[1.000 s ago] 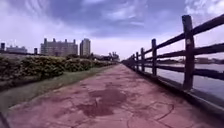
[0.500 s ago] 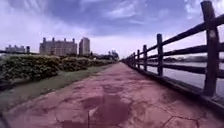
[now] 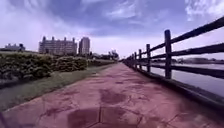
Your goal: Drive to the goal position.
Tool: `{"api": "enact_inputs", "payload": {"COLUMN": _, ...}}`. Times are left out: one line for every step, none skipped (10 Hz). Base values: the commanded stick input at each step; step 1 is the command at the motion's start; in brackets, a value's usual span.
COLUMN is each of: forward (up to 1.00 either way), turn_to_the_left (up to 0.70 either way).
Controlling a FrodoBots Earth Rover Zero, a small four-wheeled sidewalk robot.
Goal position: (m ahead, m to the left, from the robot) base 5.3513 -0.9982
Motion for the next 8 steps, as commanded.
{"api": "enact_inputs", "payload": {"forward": 1.0, "turn_to_the_left": 0.0}}
{"api": "enact_inputs", "payload": {"forward": 1.0, "turn_to_the_left": 0.0}}
{"api": "enact_inputs", "payload": {"forward": 1.0, "turn_to_the_left": 0.0}}
{"api": "enact_inputs", "payload": {"forward": 1.0, "turn_to_the_left": 0.0}}
{"api": "enact_inputs", "payload": {"forward": 1.0, "turn_to_the_left": 0.0}}
{"api": "enact_inputs", "payload": {"forward": 1.0, "turn_to_the_left": 0.0}}
{"api": "enact_inputs", "payload": {"forward": 1.0, "turn_to_the_left": 0.0}}
{"api": "enact_inputs", "payload": {"forward": 1.0, "turn_to_the_left": 0.0}}
